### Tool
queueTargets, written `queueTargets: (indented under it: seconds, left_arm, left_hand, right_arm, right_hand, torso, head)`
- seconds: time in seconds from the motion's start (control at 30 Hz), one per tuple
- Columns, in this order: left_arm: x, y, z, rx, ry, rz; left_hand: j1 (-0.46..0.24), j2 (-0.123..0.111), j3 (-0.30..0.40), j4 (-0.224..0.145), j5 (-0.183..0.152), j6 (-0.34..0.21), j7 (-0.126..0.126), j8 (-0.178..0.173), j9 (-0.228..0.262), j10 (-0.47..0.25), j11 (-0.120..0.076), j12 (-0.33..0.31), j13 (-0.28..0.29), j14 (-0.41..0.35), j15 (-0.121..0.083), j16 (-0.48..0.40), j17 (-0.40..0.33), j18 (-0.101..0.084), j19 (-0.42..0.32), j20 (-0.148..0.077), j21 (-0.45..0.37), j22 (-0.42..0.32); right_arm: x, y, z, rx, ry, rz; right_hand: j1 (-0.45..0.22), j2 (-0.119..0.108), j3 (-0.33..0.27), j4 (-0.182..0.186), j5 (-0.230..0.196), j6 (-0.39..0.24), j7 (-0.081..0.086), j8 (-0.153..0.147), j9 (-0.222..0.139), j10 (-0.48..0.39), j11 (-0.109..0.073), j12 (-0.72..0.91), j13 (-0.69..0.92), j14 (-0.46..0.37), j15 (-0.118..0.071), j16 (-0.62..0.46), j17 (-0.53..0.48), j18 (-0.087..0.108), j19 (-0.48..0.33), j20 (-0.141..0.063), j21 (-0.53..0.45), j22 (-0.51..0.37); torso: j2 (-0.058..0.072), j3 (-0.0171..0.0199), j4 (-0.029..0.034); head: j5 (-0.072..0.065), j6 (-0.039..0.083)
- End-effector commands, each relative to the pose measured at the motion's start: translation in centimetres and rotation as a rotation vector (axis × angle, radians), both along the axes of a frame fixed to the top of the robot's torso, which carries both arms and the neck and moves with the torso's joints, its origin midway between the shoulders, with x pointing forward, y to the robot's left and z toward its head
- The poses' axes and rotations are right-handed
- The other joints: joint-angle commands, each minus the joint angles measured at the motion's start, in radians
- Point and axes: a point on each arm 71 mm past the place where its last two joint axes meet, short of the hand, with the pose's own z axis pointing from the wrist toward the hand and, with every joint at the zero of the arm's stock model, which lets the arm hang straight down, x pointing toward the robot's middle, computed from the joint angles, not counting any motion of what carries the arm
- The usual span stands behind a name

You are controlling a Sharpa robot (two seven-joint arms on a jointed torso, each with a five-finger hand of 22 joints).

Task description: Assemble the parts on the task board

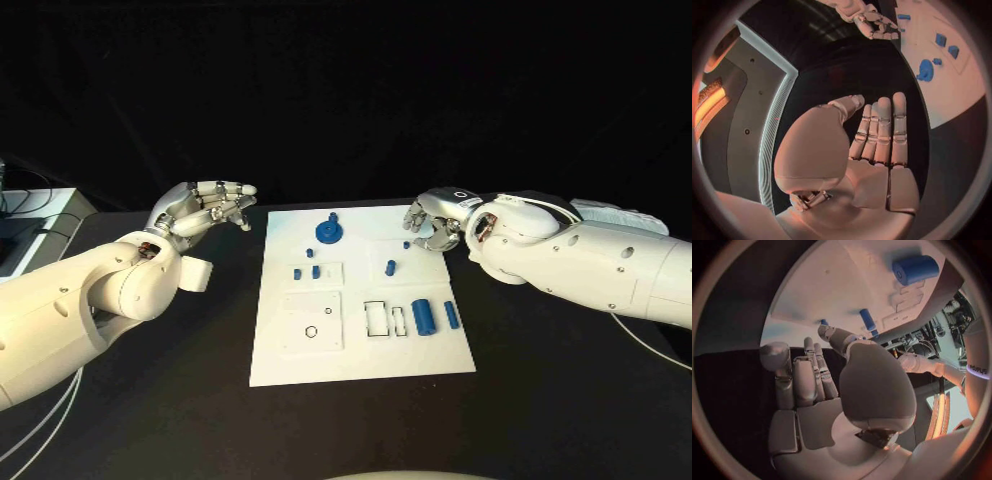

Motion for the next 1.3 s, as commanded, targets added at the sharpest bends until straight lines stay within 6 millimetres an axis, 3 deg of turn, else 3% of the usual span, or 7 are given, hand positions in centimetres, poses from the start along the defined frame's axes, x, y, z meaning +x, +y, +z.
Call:
queueTargets:
  seconds: [0.03, 0.2, 0.67, 1.13, 1.3]
  left_arm:
    - [-0.4, -0.3, 0.4, -0.109, -0.019, -0.019]
    - [-0.6, -0.3, 0.7, -0.126, -0.031, -0.020]
    - [-0.5, 0.1, 1.0, -0.128, -0.037, -0.004]
    - [-0.4, 0.2, 1.0, -0.119, -0.033, 0.006]
    - [-0.4, 0.3, 0.9, -0.114, -0.030, 0.008]
  left_hand:
    - [0.012, -0.003, -0.007, -0.008, 0.002, 0.002, -0.002, 0.008, 0.002, 0.005, 0.000, -0.004, -0.006, -0.005, -0.005, -0.008, -0.002, 0.015, 0.005, 0.001, -0.007, -0.003]
    - [0.014, -0.003, -0.009, -0.010, 0.002, 0.002, -0.002, 0.010, 0.002, 0.004, 0.000, -0.004, -0.007, -0.006, -0.005, -0.009, -0.003, 0.015, 0.006, 0.000, -0.008, -0.004]
    - [0.012, -0.006, -0.015, -0.011, 0.000, 0.000, -0.001, 0.012, 0.001, 0.002, 0.001, -0.006, -0.011, -0.005, -0.004, -0.011, -0.003, 0.014, 0.008, 0.000, -0.009, -0.005]
    - [0.013, -0.006, -0.018, -0.011, 0.000, -0.001, -0.001, 0.013, 0.001, 0.001, 0.002, -0.007, -0.012, -0.004, -0.004, -0.010, -0.003, 0.014, 0.009, 0.000, -0.010, -0.006]
    - [0.013, -0.006, -0.018, -0.012, -0.001, -0.002, 0.000, 0.013, 0.001, 0.000, 0.002, -0.007, -0.013, -0.003, -0.004, -0.010, -0.003, 0.014, 0.010, 0.000, -0.010, -0.006]
  right_arm:
    - [-0.2, 0.4, -0.7, -0.082, 0.027, 0.009]
    - [-0.3, 0.9, -1.2, -0.085, 0.044, 0.023]
    - [-0.5, 1.8, -1.8, -0.081, 0.067, 0.047]
    - [-0.5, 2.5, -2.1, -0.085, 0.030, 0.028]
    - [-0.5, 2.5, -2.1, -0.099, 0.008, 0.011]
  right_hand:
    - [0.002, -0.006, -0.002, 0.006, -0.002, -0.007, 0.000, -0.003, 0.001, -0.009, 0.000, -0.001, 0.000, 0.054, 0.006, 0.007, 0.002, -0.016, 0.009, 0.000, 0.008, 0.005]
    - [0.004, -0.004, -0.002, 0.007, -0.001, -0.006, 0.002, -0.002, 0.002, -0.011, 0.001, -0.001, 0.001, 0.053, 0.006, 0.011, 0.004, -0.016, 0.011, 0.001, 0.009, 0.007]
    - [0.019, 0.009, 0.007, 0.011, 0.006, 0.013, 0.001, 0.012, 0.010, -0.001, 0.000, 0.006, 0.005, 0.050, 0.006, 0.030, 0.008, -0.017, 0.020, 0.002, 0.020, 0.019]
    - [0.053, 0.107, 0.080, 0.024, -0.060, 0.086, -0.029, 0.075, 0.059, 0.102, -0.032, 0.020, 0.016, 0.042, -0.019, 0.060, 0.000, -0.029, 0.044, -0.016, 0.082, 0.088]
    - [0.058, 0.116, 0.093, 0.018, -0.082, 0.088, -0.033, 0.085, 0.070, 0.116, -0.037, 0.018, 0.017, 0.041, -0.023, 0.063, -0.004, -0.035, 0.057, -0.020, 0.111, 0.118]
  torso:
    - [0.002, 0.0017, -0.0008]
    - [0.002, -0.0004, -0.0003]
    - [0.001, 0.0004, 0.0006]
    - [0.000, 0.0013, -0.0008]
    - [0.000, 0.0014, -0.0009]
  head:
    - [0.003, -0.003]
    - [0.001, -0.008]
    - [0.006, -0.018]
    - [0.006, -0.020]
    - [0.005, -0.022]
